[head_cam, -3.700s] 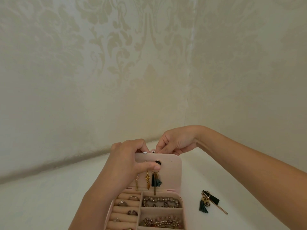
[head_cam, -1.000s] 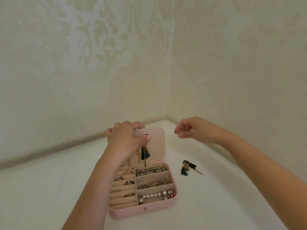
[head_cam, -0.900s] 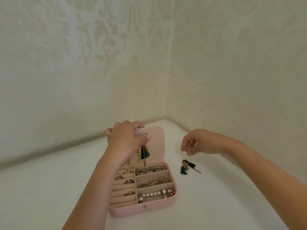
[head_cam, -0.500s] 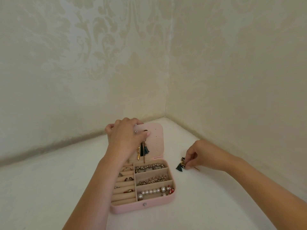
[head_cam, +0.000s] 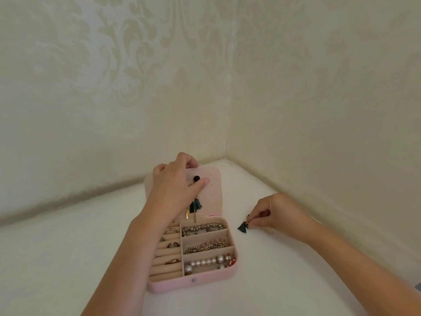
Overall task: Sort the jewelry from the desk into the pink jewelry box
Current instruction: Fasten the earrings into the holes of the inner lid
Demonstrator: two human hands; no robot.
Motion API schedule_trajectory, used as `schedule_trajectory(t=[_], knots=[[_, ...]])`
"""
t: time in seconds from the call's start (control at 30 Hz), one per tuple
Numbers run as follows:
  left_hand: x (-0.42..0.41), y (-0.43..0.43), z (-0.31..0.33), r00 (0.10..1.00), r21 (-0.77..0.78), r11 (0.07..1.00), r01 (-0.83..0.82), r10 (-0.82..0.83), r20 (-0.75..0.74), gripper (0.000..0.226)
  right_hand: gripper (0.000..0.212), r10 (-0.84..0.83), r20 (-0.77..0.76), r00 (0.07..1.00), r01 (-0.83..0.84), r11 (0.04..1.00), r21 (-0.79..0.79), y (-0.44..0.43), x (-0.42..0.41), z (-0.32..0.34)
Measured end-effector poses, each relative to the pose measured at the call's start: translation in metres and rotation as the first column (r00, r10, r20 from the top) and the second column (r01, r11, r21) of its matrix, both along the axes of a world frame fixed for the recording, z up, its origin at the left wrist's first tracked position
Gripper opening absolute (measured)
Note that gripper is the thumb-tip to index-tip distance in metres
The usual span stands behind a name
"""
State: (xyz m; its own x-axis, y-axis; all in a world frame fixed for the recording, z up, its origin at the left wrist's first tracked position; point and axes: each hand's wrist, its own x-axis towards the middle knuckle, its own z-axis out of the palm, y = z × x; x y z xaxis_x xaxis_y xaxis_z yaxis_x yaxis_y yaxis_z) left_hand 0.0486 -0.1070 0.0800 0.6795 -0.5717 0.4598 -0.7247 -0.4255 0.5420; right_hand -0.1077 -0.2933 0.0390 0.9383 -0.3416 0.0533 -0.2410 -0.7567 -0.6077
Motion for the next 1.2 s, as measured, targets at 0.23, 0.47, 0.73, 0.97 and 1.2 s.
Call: schedule_trajectory(t=[0.23, 0.47, 0.73, 0.97, 1.2], knots=[[0.004, 0.001, -0.002, 0.987, 0.046, 0.993, 0.112, -0.117, 0.109, 0.026, 0.011, 0.049, 0.013, 0.999, -0.048, 0.998, -0.043, -0.003, 0.007, 0.012], [0.0, 0.002, 0.0, 0.986, 0.062, 0.99, 0.126, -0.132, 0.105, 0.031, 0.01, 0.148, 0.202, 0.968, -0.168, 0.982, 0.085, 0.016, 0.027, 0.074], [-0.004, 0.001, 0.0, 0.981, 0.062, 0.989, 0.137, -0.144, 0.13, 0.029, 0.008, 0.294, 0.154, 0.943, -0.311, 0.945, 0.098, 0.033, 0.063, 0.095], [0.007, -0.001, -0.009, 0.977, 0.001, 0.988, 0.152, -0.151, 0.15, 0.027, 0.01, 0.303, 0.18, 0.936, -0.331, 0.931, 0.153, 0.027, 0.08, 0.086], [0.004, -0.003, -0.009, 0.979, -0.018, 0.992, 0.129, -0.124, 0.163, 0.032, 0.014, 0.315, 0.208, 0.926, -0.349, 0.924, 0.154, 0.024, 0.084, 0.079]])
